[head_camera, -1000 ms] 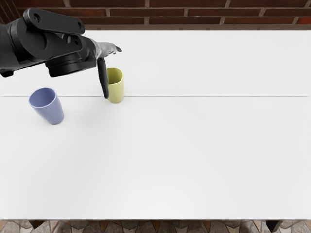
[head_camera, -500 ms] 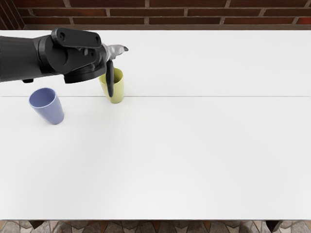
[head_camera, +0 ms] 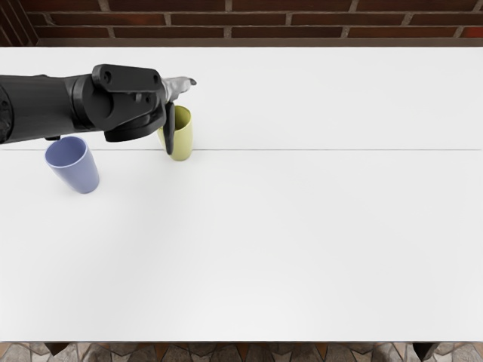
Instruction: Pick up cup and place in cup with left hand
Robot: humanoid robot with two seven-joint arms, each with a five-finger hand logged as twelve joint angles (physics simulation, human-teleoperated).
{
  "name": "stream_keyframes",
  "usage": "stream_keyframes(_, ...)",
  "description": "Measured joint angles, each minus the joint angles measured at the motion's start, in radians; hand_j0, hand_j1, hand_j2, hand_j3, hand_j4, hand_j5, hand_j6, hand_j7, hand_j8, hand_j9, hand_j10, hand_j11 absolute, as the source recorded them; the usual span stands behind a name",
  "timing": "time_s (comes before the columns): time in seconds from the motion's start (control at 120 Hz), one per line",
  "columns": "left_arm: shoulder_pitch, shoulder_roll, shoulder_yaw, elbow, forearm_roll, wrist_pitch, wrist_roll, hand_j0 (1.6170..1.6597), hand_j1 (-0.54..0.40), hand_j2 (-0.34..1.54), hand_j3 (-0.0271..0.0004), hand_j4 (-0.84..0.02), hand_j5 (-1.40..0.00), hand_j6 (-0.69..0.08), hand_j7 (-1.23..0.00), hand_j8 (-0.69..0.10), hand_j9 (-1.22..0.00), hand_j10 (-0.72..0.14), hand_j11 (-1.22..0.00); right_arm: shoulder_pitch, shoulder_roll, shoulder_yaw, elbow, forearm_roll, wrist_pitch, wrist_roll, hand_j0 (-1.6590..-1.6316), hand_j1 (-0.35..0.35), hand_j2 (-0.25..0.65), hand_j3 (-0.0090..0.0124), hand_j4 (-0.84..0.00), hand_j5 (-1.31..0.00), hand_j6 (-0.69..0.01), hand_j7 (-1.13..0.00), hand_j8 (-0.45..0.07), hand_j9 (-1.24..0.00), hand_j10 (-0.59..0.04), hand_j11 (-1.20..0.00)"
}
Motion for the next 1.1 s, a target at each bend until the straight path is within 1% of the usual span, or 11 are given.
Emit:
stream_keyframes(0.183,0.027,0.0,0.001,0.009,-0.001,0.002,0.0,1.6581,0.296,0.01,0.0,-0.046,-0.06,-0.046,-0.06,-0.046,-0.06,-0.046,-0.06,0.0,0.0,0.0,0.0,0.0,0.0,0.0,-1.6581,-0.333,-0.003,0.0,-0.013,-0.02,-0.013,-0.02,-0.013,-0.02,-0.013,-0.02)
stream_keyframes(0.458,0.031,0.0,0.002,0.013,-0.004,0.013,0.0,1.6581,0.26,0.02,0.0,-0.075,-0.1,-0.076,-0.1,-0.076,-0.1,-0.075,-0.1,0.0,0.0,0.0,0.0,0.0,0.0,0.0,-1.6581,-0.333,-0.003,0.0,-0.013,-0.02,-0.013,-0.02,-0.013,-0.02,-0.013,-0.02)
stream_keyframes(0.6,0.048,0.0,0.004,0.015,0.001,0.021,0.0,1.6581,0.244,0.02,0.0,-0.089,-0.11,-0.089,-0.11,-0.089,-0.11,-0.088,-0.11,0.0,0.0,0.0,0.0,0.0,0.0,0.0,-1.6581,-0.333,-0.003,0.0,-0.013,-0.02,-0.013,-0.02,-0.013,-0.02,-0.013,-0.02)
stream_keyframes(0.692,0.05,0.0,0.004,0.018,0.001,0.022,0.0,1.6581,0.233,0.02,0.0,-0.098,-0.13,-0.099,-0.13,-0.099,-0.13,-0.098,-0.13,0.0,0.0,0.0,0.0,0.0,0.0,0.0,-1.6581,-0.333,-0.003,0.0,-0.013,-0.02,-0.013,-0.02,-0.013,-0.02,-0.013,-0.02)
stream_keyframes(0.95,0.051,0.0,0.005,0.021,-0.005,0.022,0.0,1.6581,0.179,0.03,0.0,-0.143,-0.18,-0.144,-0.18,-0.143,-0.18,-0.143,-0.18,0.0,0.0,0.0,0.0,0.0,0.0,0.0,-1.6581,-0.333,-0.003,0.0,-0.013,-0.02,-0.013,-0.02,-0.013,-0.02,-0.013,-0.02)
stream_keyframes(1.1,0.054,0.0,0.005,0.021,-0.011,0.022,-0.001,1.6581,0.119,0.04,0.0,-0.194,-0.25,-0.194,-0.25,-0.194,-0.25,-0.194,-0.25,0.0,0.0,0.0,0.0,0.0,0.0,0.0,-1.6581,-0.333,-0.003,0.0,-0.013,-0.02,-0.013,-0.02,-0.013,-0.02,-0.013,-0.02)
